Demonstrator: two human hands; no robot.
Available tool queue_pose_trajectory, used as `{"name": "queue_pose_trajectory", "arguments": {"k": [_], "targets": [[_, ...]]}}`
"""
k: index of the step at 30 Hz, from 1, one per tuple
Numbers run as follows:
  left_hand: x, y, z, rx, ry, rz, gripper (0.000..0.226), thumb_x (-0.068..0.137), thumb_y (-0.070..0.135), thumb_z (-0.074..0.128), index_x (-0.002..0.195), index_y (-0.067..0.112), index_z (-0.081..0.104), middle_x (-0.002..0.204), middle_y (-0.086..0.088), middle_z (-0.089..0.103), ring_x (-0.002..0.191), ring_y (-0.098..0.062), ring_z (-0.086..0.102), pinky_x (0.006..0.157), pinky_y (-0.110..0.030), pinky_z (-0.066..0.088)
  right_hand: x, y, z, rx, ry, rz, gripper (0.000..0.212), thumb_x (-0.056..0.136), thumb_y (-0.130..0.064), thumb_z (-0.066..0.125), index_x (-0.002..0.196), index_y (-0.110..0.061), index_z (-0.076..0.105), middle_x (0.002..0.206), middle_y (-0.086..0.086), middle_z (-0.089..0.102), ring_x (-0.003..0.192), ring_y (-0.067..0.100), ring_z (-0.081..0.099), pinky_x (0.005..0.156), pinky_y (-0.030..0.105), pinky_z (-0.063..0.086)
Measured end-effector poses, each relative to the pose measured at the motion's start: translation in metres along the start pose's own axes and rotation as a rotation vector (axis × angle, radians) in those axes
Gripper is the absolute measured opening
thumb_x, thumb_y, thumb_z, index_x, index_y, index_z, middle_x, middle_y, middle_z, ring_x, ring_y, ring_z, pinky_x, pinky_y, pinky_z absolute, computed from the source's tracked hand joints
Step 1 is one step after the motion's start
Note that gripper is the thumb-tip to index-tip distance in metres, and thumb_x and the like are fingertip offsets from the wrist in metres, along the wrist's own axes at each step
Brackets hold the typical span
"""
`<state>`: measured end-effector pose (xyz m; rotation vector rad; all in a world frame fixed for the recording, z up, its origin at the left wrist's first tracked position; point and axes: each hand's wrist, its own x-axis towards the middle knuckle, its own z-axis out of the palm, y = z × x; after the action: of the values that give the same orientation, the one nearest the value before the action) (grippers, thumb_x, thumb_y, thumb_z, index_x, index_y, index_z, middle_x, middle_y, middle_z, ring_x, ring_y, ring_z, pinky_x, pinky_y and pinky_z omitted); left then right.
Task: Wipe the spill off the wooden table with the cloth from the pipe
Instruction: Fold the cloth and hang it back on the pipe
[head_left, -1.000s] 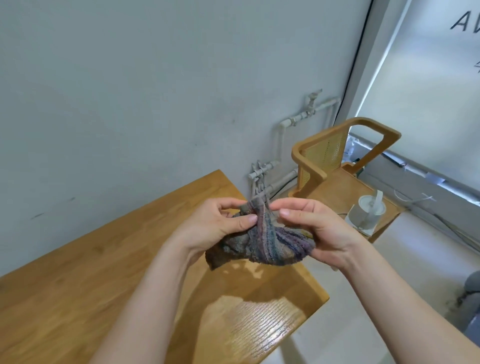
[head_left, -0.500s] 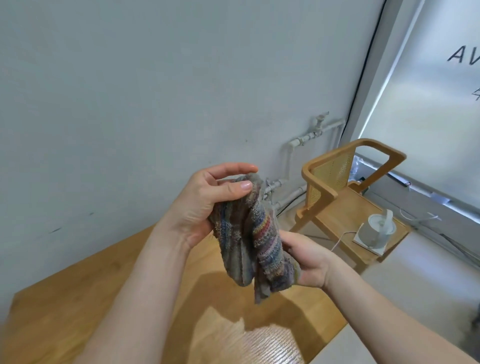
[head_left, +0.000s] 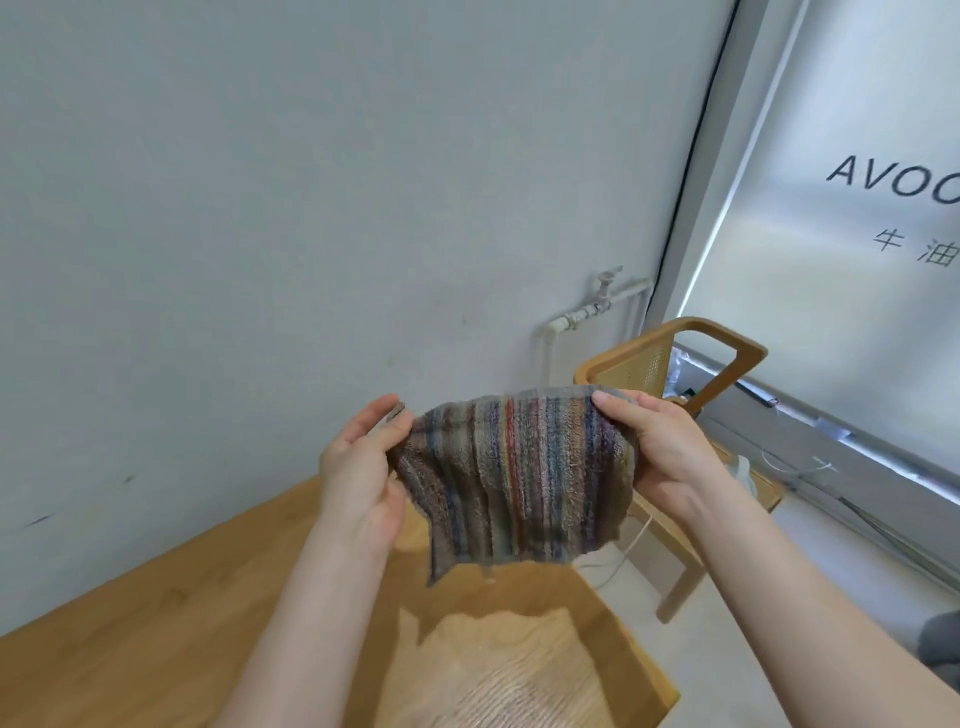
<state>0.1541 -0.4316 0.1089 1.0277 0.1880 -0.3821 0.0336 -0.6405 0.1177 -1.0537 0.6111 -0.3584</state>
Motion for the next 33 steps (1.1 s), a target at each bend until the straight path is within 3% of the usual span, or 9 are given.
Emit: {"name": "queue_pose_trajectory", "arguments": {"k": [4, 9, 12, 16, 19, 25, 28, 30, 33], "targets": [[0.001, -0.018, 0.029, 0.034, -0.018, 0.176, 0.027, 0.084, -0.006, 0.061, 0.1, 0.013, 0.07, 0.104, -0.013, 0.063, 0.095, -0.026, 0.061, 0.098, -0.04, 0.047, 0.011, -0.008, -0.003, 0.037, 0.001, 0.031, 0.009, 0.088, -0.005, 0.064, 0.097, -0.003, 0.066, 0.079, 0.015, 0.071, 0.062, 0.02, 0.068, 0.053, 0.026, 0.054], [-0.011, -0.047, 0.1, 0.453, -0.255, 0.45, 0.028, 0.082, -0.002, 0.068, 0.099, 0.019, 0.071, 0.077, 0.0, 0.051, 0.072, -0.014, 0.051, 0.071, -0.027, 0.047, 0.041, -0.015, -0.002, -0.071, -0.26, -0.036, 0.015, 0.091, -0.005, 0.061, 0.085, -0.004, 0.075, 0.087, 0.018, 0.074, 0.073, 0.024, 0.069, 0.065, 0.029, 0.054], [-0.004, -0.061, 0.137, 0.605, -0.305, 0.488, 0.03, 0.08, -0.002, 0.069, 0.104, 0.017, 0.069, 0.071, 0.003, 0.055, 0.069, -0.011, 0.051, 0.069, -0.022, 0.047, 0.068, -0.029, -0.012, -0.182, -0.354, -0.089, 0.022, 0.095, -0.01, 0.057, 0.088, -0.006, 0.077, 0.091, 0.018, 0.075, 0.077, 0.02, 0.069, 0.066, 0.028, 0.05], [0.012, -0.072, 0.172, 0.606, -0.24, 0.434, 0.026, 0.087, 0.003, 0.064, 0.11, 0.015, 0.067, 0.08, -0.008, 0.071, 0.079, -0.019, 0.065, 0.084, -0.04, 0.057, 0.101, -0.053, -0.037, -0.224, -0.411, -0.13, 0.022, 0.096, -0.013, 0.056, 0.093, -0.005, 0.076, 0.088, 0.016, 0.075, 0.075, 0.016, 0.07, 0.063, 0.025, 0.051], [0.021, -0.084, 0.19, 0.63, -0.115, 0.473, 0.024, 0.084, 0.003, 0.068, 0.102, 0.017, 0.071, 0.075, -0.007, 0.07, 0.073, -0.019, 0.064, 0.079, -0.049, 0.057, 0.117, -0.066, -0.048, -0.231, -0.462, -0.131, 0.025, 0.095, -0.008, 0.056, 0.082, -0.01, 0.077, 0.078, 0.008, 0.076, 0.069, 0.01, 0.07, 0.058, 0.017, 0.05], [0.027, -0.089, 0.208, 1.102, 0.017, 0.958, 0.015, 0.077, 0.011, 0.073, 0.085, 0.023, 0.073, 0.07, 0.008, 0.066, 0.063, -0.003, 0.057, 0.06, -0.016, 0.046, 0.145, -0.078, -0.058, -0.381, -0.633, -0.179, 0.029, 0.092, -0.002, 0.051, 0.083, -0.009, 0.078, 0.081, 0.016, 0.067, 0.076, 0.023, 0.058, 0.076, 0.036, 0.048], [0.037, -0.082, 0.2, 1.319, -0.119, 1.166, 0.013, 0.077, 0.016, 0.073, 0.089, 0.02, 0.075, 0.078, 0.007, 0.063, 0.07, -0.002, 0.055, 0.063, -0.016, 0.044, 0.153, -0.09, -0.062, -0.505, -0.714, -0.189, 0.018, 0.092, -0.006, 0.059, 0.086, -0.004, 0.076, 0.077, 0.006, 0.068, 0.076, 0.009, 0.06, 0.077, 0.025, 0.048], [0.041, -0.08, 0.199, 1.344, -0.182, 1.178, 0.012, 0.078, 0.018, 0.073, 0.089, 0.021, 0.074, 0.08, 0.007, 0.061, 0.071, -0.003, 0.054, 0.063, -0.017, 0.044, 0.158, -0.093, -0.065, -0.477, -0.744, -0.143, 0.014, 0.091, -0.009, 0.064, 0.089, -0.003, 0.076, 0.072, 0.002, 0.068, 0.066, 0.006, 0.058, 0.067, 0.017, 0.046], [0.051, -0.085, 0.199, 1.14, -0.145, 0.95, 0.022, 0.07, 0.024, 0.082, 0.087, 0.026, 0.068, 0.077, 0.011, 0.062, 0.069, -0.003, 0.054, 0.063, -0.021, 0.046, 0.172, -0.097, -0.066, -0.491, -0.756, -0.17, 0.014, 0.088, -0.018, 0.068, 0.087, -0.008, 0.079, 0.077, 0.01, 0.066, 0.072, 0.019, 0.048, 0.071, 0.028, 0.038]]}}
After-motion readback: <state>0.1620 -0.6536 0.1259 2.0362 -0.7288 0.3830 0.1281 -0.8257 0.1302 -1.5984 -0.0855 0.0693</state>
